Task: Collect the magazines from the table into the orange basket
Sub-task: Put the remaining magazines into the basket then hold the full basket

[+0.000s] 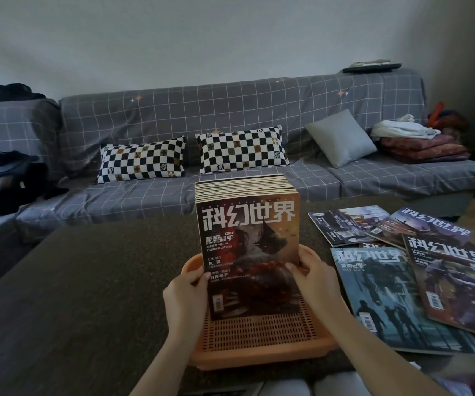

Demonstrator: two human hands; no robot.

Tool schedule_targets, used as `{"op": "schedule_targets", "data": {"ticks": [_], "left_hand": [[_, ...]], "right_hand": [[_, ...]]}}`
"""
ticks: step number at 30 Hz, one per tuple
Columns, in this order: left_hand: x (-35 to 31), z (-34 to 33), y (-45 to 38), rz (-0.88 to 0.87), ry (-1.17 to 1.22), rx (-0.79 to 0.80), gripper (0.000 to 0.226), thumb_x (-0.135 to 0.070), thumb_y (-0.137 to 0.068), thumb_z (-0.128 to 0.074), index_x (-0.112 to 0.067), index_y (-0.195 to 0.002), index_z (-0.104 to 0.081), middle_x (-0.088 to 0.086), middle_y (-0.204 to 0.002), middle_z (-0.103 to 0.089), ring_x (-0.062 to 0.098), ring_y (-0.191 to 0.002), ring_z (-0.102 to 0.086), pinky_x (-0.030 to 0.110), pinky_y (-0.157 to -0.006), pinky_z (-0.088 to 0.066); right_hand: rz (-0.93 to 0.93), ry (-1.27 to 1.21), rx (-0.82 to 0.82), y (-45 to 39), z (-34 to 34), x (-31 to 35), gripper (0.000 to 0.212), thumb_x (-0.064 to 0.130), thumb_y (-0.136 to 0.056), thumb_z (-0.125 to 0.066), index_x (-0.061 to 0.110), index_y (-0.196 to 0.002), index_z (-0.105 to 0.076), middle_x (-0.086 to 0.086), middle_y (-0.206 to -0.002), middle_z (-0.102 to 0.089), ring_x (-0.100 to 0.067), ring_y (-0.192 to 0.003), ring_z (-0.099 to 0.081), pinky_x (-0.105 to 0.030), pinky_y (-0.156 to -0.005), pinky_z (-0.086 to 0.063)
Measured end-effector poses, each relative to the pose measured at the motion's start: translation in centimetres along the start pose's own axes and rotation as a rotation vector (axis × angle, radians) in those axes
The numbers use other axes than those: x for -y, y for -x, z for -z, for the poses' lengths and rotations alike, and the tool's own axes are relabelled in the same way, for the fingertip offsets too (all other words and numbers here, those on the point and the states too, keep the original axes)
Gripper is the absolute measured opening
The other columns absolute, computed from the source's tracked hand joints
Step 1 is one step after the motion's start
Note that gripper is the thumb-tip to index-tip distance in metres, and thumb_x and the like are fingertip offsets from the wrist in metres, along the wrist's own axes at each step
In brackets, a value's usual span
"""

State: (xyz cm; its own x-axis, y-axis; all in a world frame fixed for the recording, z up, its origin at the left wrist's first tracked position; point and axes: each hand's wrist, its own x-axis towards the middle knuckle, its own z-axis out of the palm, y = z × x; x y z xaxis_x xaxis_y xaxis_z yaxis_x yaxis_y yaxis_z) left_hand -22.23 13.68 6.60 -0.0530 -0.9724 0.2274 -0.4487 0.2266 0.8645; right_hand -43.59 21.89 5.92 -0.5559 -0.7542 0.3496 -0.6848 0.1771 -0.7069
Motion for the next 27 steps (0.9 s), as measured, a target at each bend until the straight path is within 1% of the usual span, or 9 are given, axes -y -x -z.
{"op": "schedule_targets", "data": {"ticks": [3,6,9,13,17,19,21,24,27], "left_hand": [[-0.3,0.0,0.3,0.003,0.043,0.001,0.023,-0.020,-0.089,-0.065,-0.022,-0.111,-0.069,-0.016,-0.080,-0.067,-0.003,-0.067,-0.065,0.009,-0.050,-0.045],[-0.4,0.3,0.7,0.033,0.059,-0.069,0.027,-0.029,-0.084,-0.070,-0.027,-0.107,-0.058,-0.013,-0.095,-0.062,-0.001,-0.078,-0.060,0.013,-0.058,-0.042],[-0.4,0.6,0.9,0.051,-0.015,-0.098,0.028,-0.038,-0.083,-0.069,-0.025,-0.102,-0.053,-0.008,-0.100,-0.056,0.002,-0.080,-0.056,0.020,-0.061,-0.043],[-1.1,0.4,2.1,-0.022,-0.022,0.007,0.009,-0.041,-0.088,-0.061,-0.035,-0.091,-0.054,-0.011,-0.091,-0.062,0.001,-0.075,-0.062,0.016,-0.058,-0.045],[-2.2,-0.5,3.3,-0.119,-0.055,0.119,0.008,-0.041,-0.090,-0.057,-0.040,-0.084,-0.053,-0.015,-0.080,-0.065,-0.010,-0.067,-0.062,0.009,-0.049,-0.046],[-2.7,-1.2,3.6,-0.141,-0.050,0.208,0.007,-0.040,-0.091,-0.057,-0.038,-0.085,-0.054,-0.014,-0.082,-0.066,-0.007,-0.068,-0.064,0.012,-0.053,-0.052],[-3.0,-2.0,4.0,-0.159,-0.032,0.290,0.006,-0.038,-0.091,-0.057,-0.036,-0.086,-0.057,-0.014,-0.086,-0.066,-0.004,-0.075,-0.065,0.023,-0.066,-0.059],[-3.5,-3.4,4.6,-0.202,-0.068,0.356,0.006,-0.038,-0.091,-0.057,-0.036,-0.085,-0.058,-0.016,-0.091,-0.065,-0.004,-0.085,-0.061,0.021,-0.078,-0.052],[-4.4,-4.6,5.3,-0.236,-0.099,0.377,0.008,-0.039,-0.091,-0.056,-0.037,-0.085,-0.059,-0.020,-0.087,-0.063,-0.010,-0.082,-0.057,0.007,-0.066,-0.039]], "right_hand": [[-0.001,-0.023,-0.007,0.1,-0.1,0.0,0.049,0.030,-0.088,-0.061,0.015,-0.134,-0.051,0.001,-0.127,-0.060,-0.012,-0.107,-0.060,-0.023,-0.092,-0.047],[-0.009,-0.040,-0.053,0.1,-0.1,-0.1,0.047,0.030,-0.086,-0.064,0.017,-0.130,-0.053,0.001,-0.119,-0.065,-0.011,-0.103,-0.062,-0.017,-0.084,-0.044],[-0.060,-0.068,-0.067,-0.1,0.2,-0.3,0.052,0.032,-0.084,-0.067,0.018,-0.132,-0.052,0.000,-0.116,-0.067,-0.013,-0.104,-0.063,-0.023,-0.087,-0.047],[-0.075,-0.088,-0.070,0.5,0.6,-0.8,0.055,0.034,-0.081,-0.069,0.022,-0.132,-0.051,0.004,-0.112,-0.068,-0.006,-0.096,-0.062,-0.023,-0.083,-0.048],[-0.069,-0.086,-0.079,1.4,1.3,-1.2,0.052,0.036,-0.080,-0.069,0.024,-0.128,-0.053,0.007,-0.106,-0.067,-0.001,-0.087,-0.058,-0.018,-0.077,-0.046],[-0.064,-0.077,-0.083,1.9,1.7,-1.5,0.051,0.038,-0.080,-0.069,0.022,-0.127,-0.054,0.006,-0.107,-0.067,-0.001,-0.087,-0.057,-0.017,-0.076,-0.045],[-0.056,-0.074,-0.070,2.4,2.1,-1.7,0.051,0.039,-0.081,-0.068,0.020,-0.126,-0.055,0.005,-0.110,-0.066,-0.001,-0.088,-0.057,-0.018,-0.077,-0.045],[-0.046,-0.072,-0.024,3.4,2.4,-1.9,0.050,0.039,-0.081,-0.067,0.019,-0.126,-0.055,0.004,-0.112,-0.065,-0.002,-0.089,-0.057,-0.015,-0.078,-0.044],[-0.008,-0.067,-0.038,4.2,2.9,-1.9,0.047,0.034,-0.083,-0.066,0.018,-0.126,-0.055,0.004,-0.111,-0.065,0.002,-0.087,-0.055,-0.004,-0.069,-0.041]]}}
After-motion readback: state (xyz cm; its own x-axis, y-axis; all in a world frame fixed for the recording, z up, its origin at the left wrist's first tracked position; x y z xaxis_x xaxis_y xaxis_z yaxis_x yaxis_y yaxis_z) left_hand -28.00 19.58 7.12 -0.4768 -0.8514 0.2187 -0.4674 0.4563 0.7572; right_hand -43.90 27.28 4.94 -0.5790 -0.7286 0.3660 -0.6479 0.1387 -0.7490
